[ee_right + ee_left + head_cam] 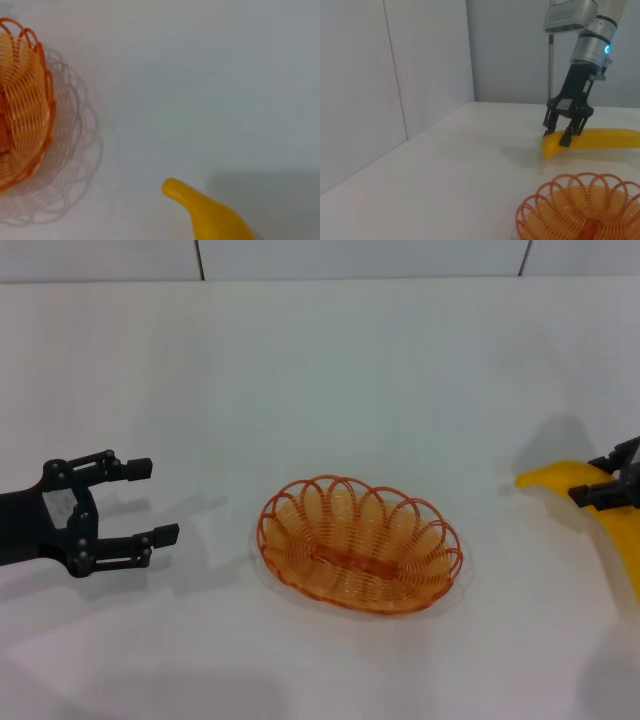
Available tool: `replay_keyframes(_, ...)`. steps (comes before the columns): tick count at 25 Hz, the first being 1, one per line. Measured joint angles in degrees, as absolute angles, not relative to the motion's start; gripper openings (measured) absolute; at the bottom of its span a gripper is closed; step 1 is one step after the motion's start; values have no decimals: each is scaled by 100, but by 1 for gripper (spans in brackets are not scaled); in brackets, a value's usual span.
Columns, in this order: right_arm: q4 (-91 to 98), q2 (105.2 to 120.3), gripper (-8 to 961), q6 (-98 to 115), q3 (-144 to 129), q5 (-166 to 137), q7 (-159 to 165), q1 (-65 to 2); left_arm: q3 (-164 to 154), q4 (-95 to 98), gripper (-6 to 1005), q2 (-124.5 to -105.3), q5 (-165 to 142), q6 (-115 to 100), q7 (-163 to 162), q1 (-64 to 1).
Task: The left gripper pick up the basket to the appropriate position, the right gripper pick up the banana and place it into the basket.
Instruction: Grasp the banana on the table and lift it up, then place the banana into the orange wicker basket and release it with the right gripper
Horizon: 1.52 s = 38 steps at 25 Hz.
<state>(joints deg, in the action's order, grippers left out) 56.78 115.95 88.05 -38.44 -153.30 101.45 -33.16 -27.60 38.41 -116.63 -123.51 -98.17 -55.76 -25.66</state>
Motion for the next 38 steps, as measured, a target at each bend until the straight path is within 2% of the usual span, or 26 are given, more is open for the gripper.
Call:
replay_keyframes(10,6727,11602,488,10034,-3759,-13814,10149,-3293,-2760,3841,841,-11659,-12348,-9816,-5563,-2548)
replay_keyframes(20,6458,11628,488,10813,-5264,-11462,10157,-3395,-2760,3841,841,-11659,-12349,-9750,-5563,-2577)
replay_keyframes(30,4854,11626,487,9100,-6561,-10819,10092,-4056,-2760,3841,841,-11671,-12375,-9738,-5563,-2546)
replay_keyframes(38,4673,11643,488,8182,-8018,-10808,10137,-4172,-2760,3781,841,-11660,-12366,-9737,-5563,-2549)
